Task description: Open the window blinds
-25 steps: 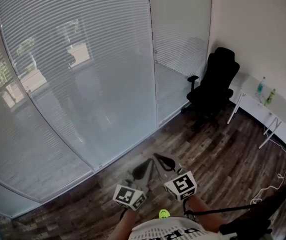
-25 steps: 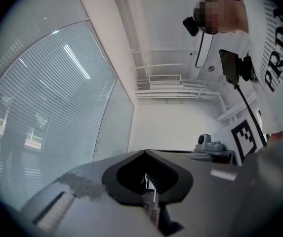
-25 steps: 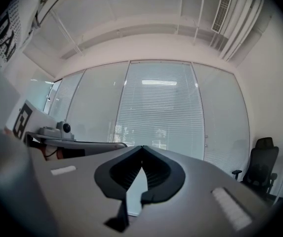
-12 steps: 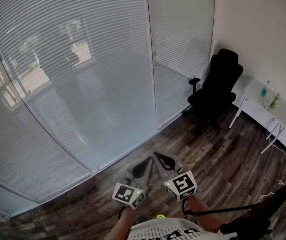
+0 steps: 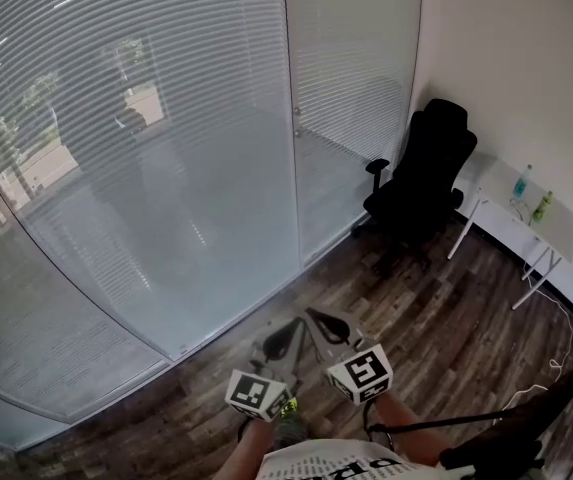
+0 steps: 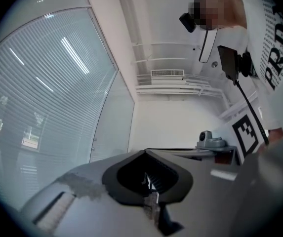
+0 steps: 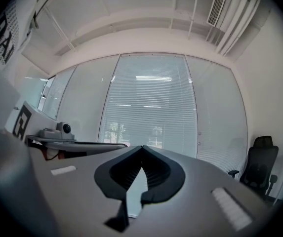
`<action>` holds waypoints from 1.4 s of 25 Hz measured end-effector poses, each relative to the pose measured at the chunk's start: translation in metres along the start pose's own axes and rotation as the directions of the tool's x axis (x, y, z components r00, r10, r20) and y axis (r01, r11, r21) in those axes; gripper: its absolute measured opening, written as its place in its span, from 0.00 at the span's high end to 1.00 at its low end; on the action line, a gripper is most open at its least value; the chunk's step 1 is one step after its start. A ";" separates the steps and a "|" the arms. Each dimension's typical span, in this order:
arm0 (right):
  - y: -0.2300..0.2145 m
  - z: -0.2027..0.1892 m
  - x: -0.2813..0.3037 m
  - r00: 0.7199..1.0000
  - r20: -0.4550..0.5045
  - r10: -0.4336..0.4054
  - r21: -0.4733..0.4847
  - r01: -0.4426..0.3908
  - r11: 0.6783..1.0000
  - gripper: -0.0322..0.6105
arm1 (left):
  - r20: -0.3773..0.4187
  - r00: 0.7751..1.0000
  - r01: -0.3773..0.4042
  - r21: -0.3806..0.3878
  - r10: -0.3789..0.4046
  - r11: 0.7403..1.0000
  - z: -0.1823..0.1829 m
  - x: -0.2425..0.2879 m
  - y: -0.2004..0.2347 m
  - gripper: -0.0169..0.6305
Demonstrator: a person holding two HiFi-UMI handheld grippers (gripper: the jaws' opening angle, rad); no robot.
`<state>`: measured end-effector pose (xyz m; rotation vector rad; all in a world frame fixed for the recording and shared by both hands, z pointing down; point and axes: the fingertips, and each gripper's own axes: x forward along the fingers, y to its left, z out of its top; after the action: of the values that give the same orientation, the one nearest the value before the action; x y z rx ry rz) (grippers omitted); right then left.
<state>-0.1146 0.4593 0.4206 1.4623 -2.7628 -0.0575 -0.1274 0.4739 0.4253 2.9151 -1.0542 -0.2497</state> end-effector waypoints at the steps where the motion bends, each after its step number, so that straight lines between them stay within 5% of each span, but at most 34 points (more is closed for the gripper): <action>1: -0.006 0.000 0.008 1.000 -0.002 -0.002 0.000 0.002 1.000 0.95 | -0.005 1.000 0.007 -0.006 -0.007 1.000 -0.002 0.007 0.007 0.99; 21: -0.081 0.008 0.174 0.998 0.034 -0.048 -0.037 0.049 0.998 0.95 | 0.022 0.998 0.054 -0.007 -0.054 0.999 0.009 0.098 0.164 0.99; 35: -0.113 -0.005 0.218 0.998 0.007 -0.061 -0.021 0.061 0.998 0.95 | 0.013 0.997 0.076 -0.019 -0.076 0.997 -0.005 0.132 0.203 0.99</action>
<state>-0.1435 0.2153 0.4206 1.5445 -2.7131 -0.0929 -0.1552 0.2334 0.4291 2.9440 -0.9379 -0.2783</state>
